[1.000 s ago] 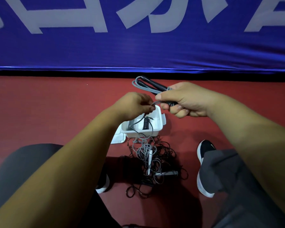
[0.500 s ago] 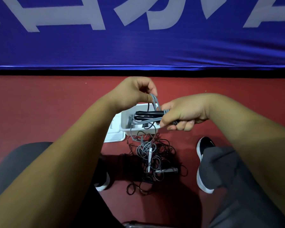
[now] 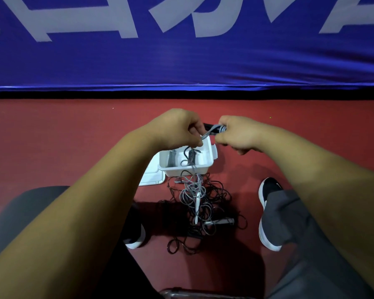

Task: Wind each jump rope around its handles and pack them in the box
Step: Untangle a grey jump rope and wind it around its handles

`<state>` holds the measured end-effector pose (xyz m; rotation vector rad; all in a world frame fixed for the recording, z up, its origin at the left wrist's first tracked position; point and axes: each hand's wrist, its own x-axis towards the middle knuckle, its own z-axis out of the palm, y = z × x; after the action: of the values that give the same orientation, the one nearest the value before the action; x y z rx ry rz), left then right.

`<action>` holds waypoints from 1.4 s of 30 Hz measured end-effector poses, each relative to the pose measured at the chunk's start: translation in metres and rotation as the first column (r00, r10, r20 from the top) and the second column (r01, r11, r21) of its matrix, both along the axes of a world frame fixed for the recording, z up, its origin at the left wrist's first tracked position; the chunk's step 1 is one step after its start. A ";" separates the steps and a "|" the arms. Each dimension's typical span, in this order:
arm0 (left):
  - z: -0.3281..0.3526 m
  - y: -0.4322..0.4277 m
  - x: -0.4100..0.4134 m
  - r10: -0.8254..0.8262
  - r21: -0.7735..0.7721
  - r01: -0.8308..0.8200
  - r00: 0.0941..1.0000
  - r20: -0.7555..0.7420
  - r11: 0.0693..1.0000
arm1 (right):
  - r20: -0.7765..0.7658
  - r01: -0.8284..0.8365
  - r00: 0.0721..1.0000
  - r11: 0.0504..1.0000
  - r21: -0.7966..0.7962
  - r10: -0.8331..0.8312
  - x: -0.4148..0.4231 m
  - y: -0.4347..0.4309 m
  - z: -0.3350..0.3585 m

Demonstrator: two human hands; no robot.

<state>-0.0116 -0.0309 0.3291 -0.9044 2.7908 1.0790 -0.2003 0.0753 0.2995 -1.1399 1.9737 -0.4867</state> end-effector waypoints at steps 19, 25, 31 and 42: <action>-0.011 0.004 -0.010 0.450 0.683 -0.132 0.837 -0.311 0.718 | 0.760 0.428 0.611 0.900 -0.080 -0.223 0.007 -0.013 0.021; -0.008 0.003 -0.012 0.444 0.721 0.030 0.770 -0.459 0.692 | 0.814 0.429 0.549 0.900 -0.078 -0.191 0.008 -0.012 0.032; -0.001 -0.010 0.002 0.173 0.395 -0.008 0.907 -0.384 0.919 | 0.836 0.472 0.498 0.881 -0.040 -0.228 0.002 -0.009 0.035; -0.013 -0.021 0.008 0.122 0.204 -0.106 0.990 -0.066 0.973 | 0.861 0.387 0.477 0.922 -0.024 -0.178 0.008 -0.004 0.036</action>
<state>-0.0032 -0.0520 0.3162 -1.0300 2.6535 1.4118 -0.1925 0.0715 0.3357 -0.4667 1.2045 -1.2136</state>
